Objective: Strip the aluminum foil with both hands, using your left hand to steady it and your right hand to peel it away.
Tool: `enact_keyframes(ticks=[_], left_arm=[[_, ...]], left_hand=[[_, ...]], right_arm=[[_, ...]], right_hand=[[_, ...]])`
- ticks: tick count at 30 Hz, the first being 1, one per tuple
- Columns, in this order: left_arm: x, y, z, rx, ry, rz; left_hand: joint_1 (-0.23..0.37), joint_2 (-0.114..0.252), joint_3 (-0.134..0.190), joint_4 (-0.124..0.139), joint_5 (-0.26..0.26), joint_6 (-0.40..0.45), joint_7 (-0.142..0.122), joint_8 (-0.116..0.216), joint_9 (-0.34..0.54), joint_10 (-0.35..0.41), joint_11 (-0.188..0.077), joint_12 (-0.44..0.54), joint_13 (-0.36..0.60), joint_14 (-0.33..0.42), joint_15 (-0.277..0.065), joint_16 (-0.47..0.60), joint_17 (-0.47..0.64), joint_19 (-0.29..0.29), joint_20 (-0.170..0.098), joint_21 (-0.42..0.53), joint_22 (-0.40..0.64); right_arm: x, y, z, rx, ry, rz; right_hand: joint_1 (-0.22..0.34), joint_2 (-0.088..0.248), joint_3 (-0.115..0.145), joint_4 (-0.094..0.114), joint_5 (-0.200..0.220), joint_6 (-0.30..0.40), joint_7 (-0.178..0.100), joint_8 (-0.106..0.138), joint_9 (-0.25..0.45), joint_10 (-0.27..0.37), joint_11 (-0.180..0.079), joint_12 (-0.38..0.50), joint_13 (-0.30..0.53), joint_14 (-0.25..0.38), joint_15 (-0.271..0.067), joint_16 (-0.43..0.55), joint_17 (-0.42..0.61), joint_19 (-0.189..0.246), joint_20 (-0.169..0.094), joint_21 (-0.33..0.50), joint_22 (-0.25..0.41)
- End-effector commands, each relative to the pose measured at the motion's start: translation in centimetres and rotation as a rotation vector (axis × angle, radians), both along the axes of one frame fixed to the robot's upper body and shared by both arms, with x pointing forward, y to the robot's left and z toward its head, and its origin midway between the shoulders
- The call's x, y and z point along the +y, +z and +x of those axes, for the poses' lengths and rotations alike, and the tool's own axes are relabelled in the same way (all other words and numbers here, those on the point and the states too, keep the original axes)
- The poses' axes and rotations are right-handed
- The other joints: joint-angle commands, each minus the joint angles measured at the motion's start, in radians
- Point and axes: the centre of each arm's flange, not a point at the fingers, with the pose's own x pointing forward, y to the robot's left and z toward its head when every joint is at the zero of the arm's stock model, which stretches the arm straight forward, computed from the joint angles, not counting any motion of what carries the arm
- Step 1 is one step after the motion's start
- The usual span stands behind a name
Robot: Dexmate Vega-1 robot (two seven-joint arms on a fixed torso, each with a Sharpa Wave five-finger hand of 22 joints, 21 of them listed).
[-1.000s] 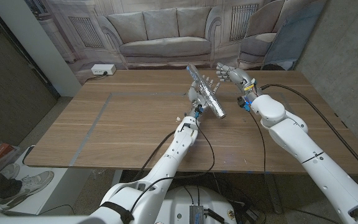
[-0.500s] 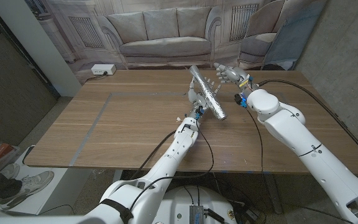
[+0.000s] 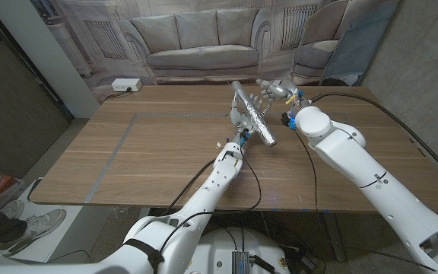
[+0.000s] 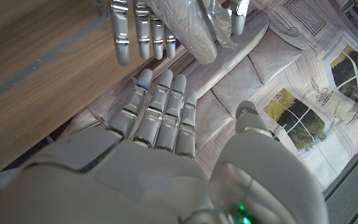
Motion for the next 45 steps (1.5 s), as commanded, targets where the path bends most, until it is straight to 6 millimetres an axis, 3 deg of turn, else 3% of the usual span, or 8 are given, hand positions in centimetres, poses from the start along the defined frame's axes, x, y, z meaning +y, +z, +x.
enact_keyframes(ticks=[1,5,9,15,19,28,33,45], left_arm=[[0.2,0.1,0.2,-0.019,0.033,-0.003],[0.5,0.5,0.0,0.000,0.059,0.030],[0.4,0.5,0.2,0.007,0.071,0.037],[0.3,0.4,0.3,0.038,0.083,0.036],[0.5,0.5,0.3,0.030,0.118,0.062],[0.7,0.4,0.5,-0.005,0.169,0.121],[1.0,0.5,0.5,-0.028,0.207,0.143],[1.3,0.5,0.1,-0.048,0.222,0.167]], left_hand=[[-0.001,0.001,-0.017,0.000,0.007,-0.011,0.004,0.004,0.004,-0.007,0.001,0.003,0.003,-0.007,-0.016,-0.003,0.002,0.000,0.012,-0.009,0.003],[-0.019,-0.002,-0.045,0.000,0.011,-0.034,0.013,-0.004,0.003,-0.020,0.011,0.000,0.004,-0.021,-0.009,-0.005,0.002,-0.003,0.021,-0.016,0.003],[-0.013,0.006,-0.050,-0.006,0.016,-0.044,0.014,-0.007,0.003,-0.027,0.006,-0.001,0.005,-0.026,-0.013,-0.006,0.002,-0.004,0.023,-0.018,0.004],[0.049,0.012,-0.057,-0.043,0.033,-0.018,0.020,0.013,0.005,-0.016,-0.001,0.007,0.005,-0.007,-0.021,0.002,-0.002,0.024,0.018,-0.014,0.006],[0.066,0.014,-0.059,-0.052,0.037,-0.011,0.021,0.018,0.006,-0.009,-0.004,0.011,0.005,0.001,-0.023,0.004,-0.002,0.032,0.014,-0.013,0.006],[0.085,0.031,-0.057,-0.057,0.044,-0.010,0.018,0.024,0.008,-0.009,-0.001,0.012,0.004,-0.005,-0.020,0.002,-0.001,0.030,0.015,-0.018,0.007],[0.086,0.032,-0.061,-0.057,0.046,-0.013,0.018,0.025,0.008,-0.013,0.001,0.011,0.004,-0.012,-0.015,0.000,0.000,0.026,0.016,-0.021,0.007],[0.087,0.041,-0.066,-0.052,0.049,-0.012,0.017,0.029,0.010,-0.017,0.007,0.011,0.005,-0.016,-0.013,0.000,0.002,0.022,0.018,-0.025,0.008]], right_arm=[[2.3,0.9,-0.9,-0.032,-0.061,-0.054],[2.5,1.1,-0.6,0.001,-0.057,-0.055],[3.2,1.2,-0.6,0.018,-0.059,-0.091],[4.4,1.5,-0.7,0.009,-0.080,-0.137],[5.4,1.7,-1.2,-0.023,-0.126,-0.176],[7.9,2.6,-1.8,-0.115,-0.218,-0.264],[8.5,3.0,-1.6,-0.105,-0.220,-0.277],[10.3,4.1,-0.7,-0.079,-0.264,-0.348]], right_hand=[[0.011,-0.015,-0.012,0.001,0.001,0.019,-0.003,0.007,0.005,0.023,-0.004,0.013,0.009,0.021,0.000,0.019,0.015,0.006,0.010,0.010,0.002],[0.015,-0.012,-0.016,0.002,0.002,0.024,-0.002,0.008,0.006,0.022,-0.003,0.015,0.013,0.023,0.003,0.025,0.023,0.010,0.011,0.012,0.002],[0.031,-0.006,-0.016,0.000,0.004,0.023,-0.001,0.007,0.008,0.019,0.002,0.016,0.018,0.041,-0.003,0.043,0.035,0.017,0.006,0.015,0.002],[0.047,-0.010,-0.027,-0.001,0.005,0.019,-0.003,0.003,0.010,0.018,-0.002,0.019,0.028,0.066,-0.026,0.076,0.058,0.016,0.002,0.019,0.006],[0.056,-0.014,-0.033,-0.002,0.006,0.023,-0.004,0.002,0.012,0.021,-0.004,0.022,0.034,0.069,-0.027,0.091,0.071,0.009,0.003,0.018,0.009],[0.060,-0.030,-0.056,0.003,0.007,0.033,-0.008,0.002,0.015,0.019,-0.005,0.026,0.048,0.040,-0.027,0.110,0.099,-0.024,0.012,0.008,0.008],[0.034,-0.026,-0.085,0.028,0.008,0.023,-0.016,-0.009,0.019,-0.026,0.004,0.021,0.067,-0.027,-0.002,0.116,0.132,-0.047,0.017,0.001,0.008],[0.033,-0.020,-0.100,0.034,0.011,0.003,-0.017,-0.022,0.022,-0.075,0.017,0.014,0.084,-0.077,0.009,0.112,0.149,-0.082,0.029,-0.010,0.008]])
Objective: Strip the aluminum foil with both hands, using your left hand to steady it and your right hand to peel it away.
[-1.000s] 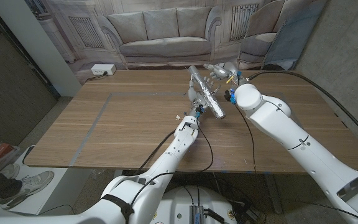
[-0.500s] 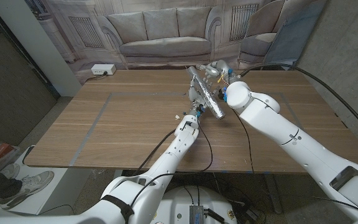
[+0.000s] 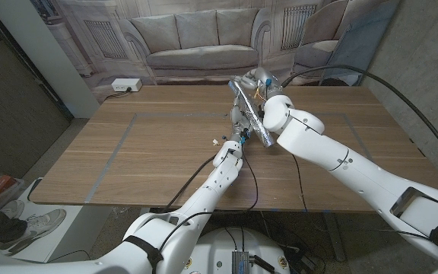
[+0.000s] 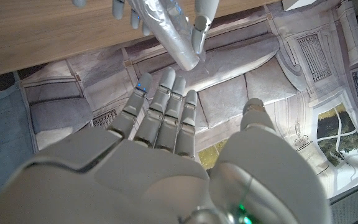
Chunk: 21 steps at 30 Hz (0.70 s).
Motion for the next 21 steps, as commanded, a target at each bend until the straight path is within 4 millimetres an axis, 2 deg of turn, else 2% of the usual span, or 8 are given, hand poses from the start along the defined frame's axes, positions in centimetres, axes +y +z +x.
enact_keyframes(ticks=[1,7,11,14,15,16,21], left_arm=[[0.4,0.0,-0.3,-0.027,0.025,0.024],[0.5,0.0,-0.6,-0.035,0.022,0.021],[0.6,0.1,-0.4,-0.046,0.005,-0.004],[0.4,0.2,-0.4,-0.022,-0.010,-0.063],[0.2,0.1,-0.3,-0.039,-0.019,-0.094],[0.4,0.2,-0.5,-0.029,-0.006,-0.052],[0.2,0.1,-0.4,0.007,-0.036,-0.089]], left_hand=[[0.005,0.010,-0.006,0.000,0.005,0.004,-0.003,0.008,0.003,0.003,0.005,0.004,0.005,-0.001,-0.015,-0.001,0.002,-0.001,0.002,-0.004,0.004],[0.006,0.014,-0.009,0.002,0.006,0.010,-0.004,0.012,0.003,0.005,0.003,0.006,0.005,0.003,-0.017,0.001,0.003,0.000,0.002,-0.006,0.004],[0.006,0.017,-0.015,0.005,0.008,0.033,-0.001,0.025,0.005,0.020,-0.003,0.012,0.004,0.024,-0.021,0.009,0.004,0.007,-0.003,-0.005,0.005],[0.010,0.028,-0.020,0.009,0.012,0.084,0.005,0.052,0.007,0.051,-0.016,0.024,0.002,0.053,-0.035,0.017,0.005,0.032,-0.022,0.001,0.006],[0.020,0.060,-0.012,0.017,0.016,0.159,0.014,0.089,0.010,0.083,-0.024,0.035,0.000,0.079,-0.050,0.023,0.006,0.046,-0.035,0.004,0.007],[0.029,0.086,-0.006,0.023,0.017,0.207,0.008,0.113,0.012,0.120,-0.041,0.048,-0.002,0.104,-0.063,0.028,0.007,0.062,-0.043,0.007,0.008],[0.041,0.113,0.000,0.028,0.013,0.278,0.006,0.147,0.012,0.164,-0.037,0.059,-0.006,0.134,-0.070,0.032,0.006,0.077,-0.048,0.010,0.008]], right_arm=[[1.9,1.0,0.8,0.004,-0.061,-0.066],[2.4,1.2,1.7,0.011,-0.082,-0.075],[2.4,1.2,2.0,0.024,-0.069,-0.072],[2.2,1.1,2.2,0.026,-0.070,-0.063],[2.1,1.1,2.2,0.028,-0.068,-0.060],[2.0,1.1,2.2,0.026,-0.069,-0.055],[1.5,1.0,2.2,0.017,-0.072,-0.043]], right_hand=[[-0.006,0.005,-0.004,0.002,0.003,-0.004,0.000,-0.004,0.003,-0.008,0.003,-0.001,0.007,-0.003,-0.002,0.000,0.005,-0.006,-0.001,-0.002,0.004],[0.002,0.006,-0.009,-0.001,0.005,-0.001,0.005,-0.005,0.005,0.004,0.001,0.010,0.015,0.032,-0.018,0.026,0.016,0.004,-0.006,0.002,0.004],[0.011,0.008,-0.015,-0.004,0.006,0.003,0.014,-0.006,0.005,0.016,-0.003,0.020,0.024,0.048,-0.033,0.049,0.030,0.033,-0.015,0.013,0.004],[0.015,0.009,-0.016,-0.005,0.006,0.003,0.014,-0.007,0.006,0.018,-0.004,0.022,0.026,0.050,-0.034,0.054,0.034,0.035,-0.016,0.014,0.004],[0.016,0.010,-0.017,-0.005,0.007,0.003,0.014,-0.008,0.006,0.022,-0.003,0.025,0.027,0.050,-0.033,0.057,0.037,0.038,-0.017,0.015,0.004],[0.016,0.008,-0.019,-0.005,0.006,0.003,0.014,-0.008,0.006,0.022,-0.004,0.025,0.029,0.042,-0.031,0.056,0.038,0.038,-0.016,0.016,0.004],[0.009,0.011,-0.022,0.001,0.006,-0.001,0.015,-0.011,0.007,0.019,-0.006,0.029,0.034,0.036,-0.027,0.051,0.037,0.033,-0.016,0.014,0.004]])
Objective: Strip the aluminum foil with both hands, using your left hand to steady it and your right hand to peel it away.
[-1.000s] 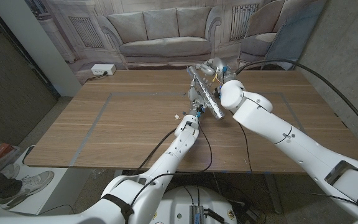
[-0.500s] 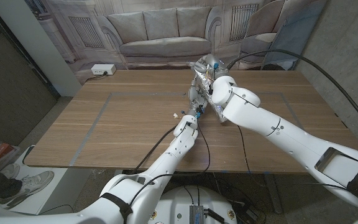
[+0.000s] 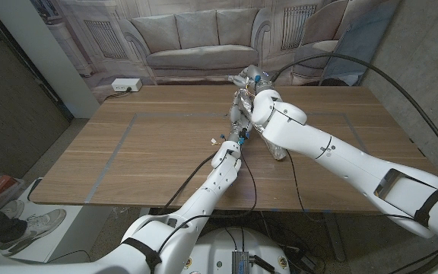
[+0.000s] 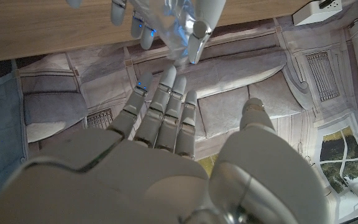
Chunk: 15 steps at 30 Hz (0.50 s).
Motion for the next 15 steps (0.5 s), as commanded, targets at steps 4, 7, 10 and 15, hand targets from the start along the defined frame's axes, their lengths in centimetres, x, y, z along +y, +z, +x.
enact_keyframes(ticks=[4,7,10,15], left_arm=[[-0.38,-0.05,0.33,0.031,-0.100,-0.092],[-0.41,-0.02,0.38,0.047,-0.092,-0.111],[-0.38,0.12,0.49,0.044,-0.123,-0.128],[0.02,0.58,0.63,0.041,-0.131,-0.188]], left_hand=[[0.038,0.058,0.019,0.005,-0.010,0.191,0.024,0.080,-0.015,0.118,-0.019,0.028,-0.009,0.093,-0.098,0.023,-0.004,0.052,-0.028,0.014,0.003],[0.044,0.064,0.017,0.006,-0.020,0.262,0.043,0.117,-0.009,0.136,-0.013,0.025,-0.013,0.103,-0.100,0.021,-0.005,0.067,-0.040,0.017,0.003],[0.039,0.066,0.012,0.011,-0.022,0.276,0.043,0.129,-0.003,0.142,-0.012,0.024,-0.014,0.108,-0.102,0.021,-0.005,0.066,-0.044,0.016,0.004],[-0.036,0.026,-0.042,0.046,-0.035,0.236,0.039,0.135,0.019,0.130,-0.008,0.007,-0.017,0.095,-0.088,0.010,-0.004,0.044,-0.034,0.004,0.004]], right_arm=[[-0.80,0.00,0.47,-0.005,-0.019,0.027],[-0.90,0.03,0.51,-0.003,-0.021,0.032],[-0.93,0.01,0.56,-0.003,-0.021,0.031],[-1.13,0.09,0.65,-0.002,-0.025,0.037]], right_hand=[[-0.008,0.006,-0.008,0.009,0.006,-0.002,0.005,-0.006,0.003,0.005,-0.005,0.012,0.011,-0.005,-0.009,-0.001,0.003,0.000,-0.002,0.004,0.004],[-0.007,0.005,-0.009,0.009,0.006,-0.003,0.005,-0.007,0.003,0.003,-0.004,0.014,0.013,-0.003,-0.007,-0.002,0.002,0.001,0.000,0.005,0.004],[-0.008,0.006,-0.009,0.009,0.006,-0.002,0.008,-0.007,0.003,0.002,-0.002,0.015,0.015,-0.001,-0.007,-0.003,0.001,0.003,0.002,0.006,0.004],[-0.010,0.006,-0.012,0.011,0.006,-0.003,0.008,-0.009,0.004,-0.003,0.000,0.016,0.019,-0.001,-0.007,-0.005,-0.001,0.001,0.003,0.005,0.004]])
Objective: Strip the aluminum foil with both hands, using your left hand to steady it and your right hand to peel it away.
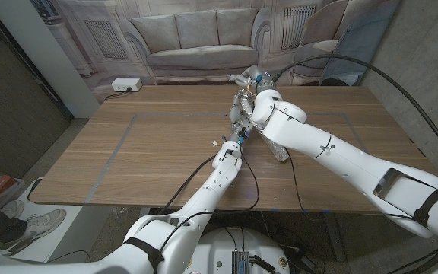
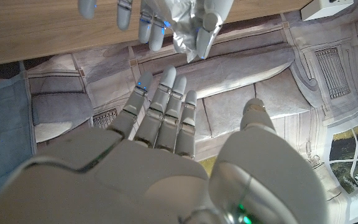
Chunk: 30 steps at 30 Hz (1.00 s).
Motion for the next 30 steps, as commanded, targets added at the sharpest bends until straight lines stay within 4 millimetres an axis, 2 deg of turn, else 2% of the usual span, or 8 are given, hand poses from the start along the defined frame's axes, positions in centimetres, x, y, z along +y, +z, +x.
enact_keyframes(ticks=[1,2,4,6,8,12,23,30], left_arm=[[0.3,0.6,0.3,0.009,-0.052,-0.101],[0.6,0.8,0.4,0.012,-0.053,-0.112],[1.0,1.0,0.6,0.011,-0.042,-0.134],[1.3,1.1,0.6,0.011,-0.035,-0.135],[1.5,1.2,0.6,0.021,-0.022,-0.149],[1.6,1.4,0.7,0.059,-0.040,-0.186],[2.7,3.2,1.2,0.082,-0.073,-0.353],[2.3,4.7,0.9,0.026,-0.049,-0.313]], left_hand=[[-0.069,-0.018,-0.036,0.031,-0.007,0.019,0.028,0.025,0.020,-0.002,0.005,-0.013,-0.003,-0.004,-0.085,-0.007,0.004,-0.020,0.011,-0.007,0.005],[-0.079,-0.005,-0.038,0.041,-0.005,0.040,0.031,0.042,0.029,0.003,0.008,-0.014,-0.003,-0.002,-0.084,-0.008,0.005,-0.021,0.011,-0.008,0.006],[-0.090,0.056,-0.026,0.067,0.000,0.070,0.039,0.074,0.054,0.007,0.010,-0.018,-0.003,0.001,-0.082,-0.008,0.008,-0.024,0.013,-0.009,0.009],[-0.094,0.083,-0.021,0.078,0.000,0.068,0.035,0.084,0.066,0.006,0.012,-0.021,-0.002,0.001,-0.084,-0.009,0.009,-0.028,0.012,-0.010,0.010],[-0.098,0.121,-0.016,0.094,-0.005,-0.033,0.011,0.077,0.100,-0.006,0.015,-0.030,0.002,0.003,-0.085,-0.012,0.009,-0.029,0.012,-0.011,0.009],[-0.097,0.131,-0.017,0.098,-0.012,-0.113,-0.008,0.067,0.120,-0.012,0.015,-0.035,0.006,0.011,-0.091,-0.014,0.007,-0.018,0.002,-0.009,0.008],[-0.080,0.142,-0.012,0.093,-0.020,-0.121,0.000,0.092,0.145,0.019,0.012,-0.019,0.013,0.058,-0.099,-0.010,0.004,0.059,-0.046,0.017,0.004],[-0.075,0.137,-0.014,0.089,-0.023,-0.130,-0.005,0.098,0.153,0.027,0.008,-0.014,0.015,0.071,-0.105,-0.011,0.003,0.069,-0.053,0.019,0.002]], right_arm=[[-0.5,0.1,0.2,0.000,-0.011,0.014],[-0.6,0.1,0.2,-0.003,-0.014,0.011],[-0.7,0.0,0.2,0.003,-0.017,0.015],[-0.8,0.0,0.3,0.007,-0.020,0.013],[-0.8,-0.1,0.3,0.014,-0.017,0.008],[-0.9,-0.1,0.3,0.015,-0.011,0.003],[-0.8,-0.2,-0.5,0.001,0.007,-0.014],[-0.2,-0.2,-1.3,-0.026,-0.034,-0.068]], right_hand=[[-0.005,0.001,-0.002,0.002,0.006,0.002,0.002,-0.001,0.004,-0.004,0.000,0.008,0.005,-0.001,-0.006,-0.005,0.001,0.002,0.004,0.006,0.004],[-0.006,0.002,-0.002,0.002,0.006,0.002,0.002,-0.002,0.004,-0.007,-0.002,0.008,0.006,-0.001,-0.005,-0.006,0.001,0.001,0.004,0.006,0.004],[-0.007,0.001,-0.004,0.003,0.006,0.002,0.002,-0.002,0.004,-0.008,0.001,0.008,0.007,-0.002,-0.005,-0.007,0.000,0.000,0.004,0.006,0.004],[-0.009,0.000,-0.005,0.004,0.006,-0.002,0.002,-0.004,0.004,-0.010,0.001,0.008,0.008,-0.003,-0.006,-0.008,-0.001,-0.001,0.003,0.005,0.004],[-0.011,0.001,-0.006,0.005,0.006,-0.005,0.004,-0.005,0.004,-0.013,0.002,0.007,0.009,-0.006,-0.006,-0.009,-0.001,-0.002,0.005,0.005,0.004],[-0.014,0.002,-0.008,0.007,0.006,-0.009,0.003,-0.007,0.005,-0.017,0.003,0.008,0.012,-0.013,-0.003,-0.013,-0.002,-0.007,0.005,0.004,0.004],[-0.017,0.005,-0.012,0.010,0.007,-0.008,0.004,-0.008,0.005,-0.012,0.003,0.015,0.019,-0.014,-0.002,-0.017,-0.006,-0.006,0.006,0.005,0.004],[0.011,0.011,-0.007,-0.004,0.009,0.014,0.002,-0.001,0.007,0.024,-0.009,0.035,0.027,0.029,-0.022,0.009,0.001,0.004,0.001,0.009,0.003]])
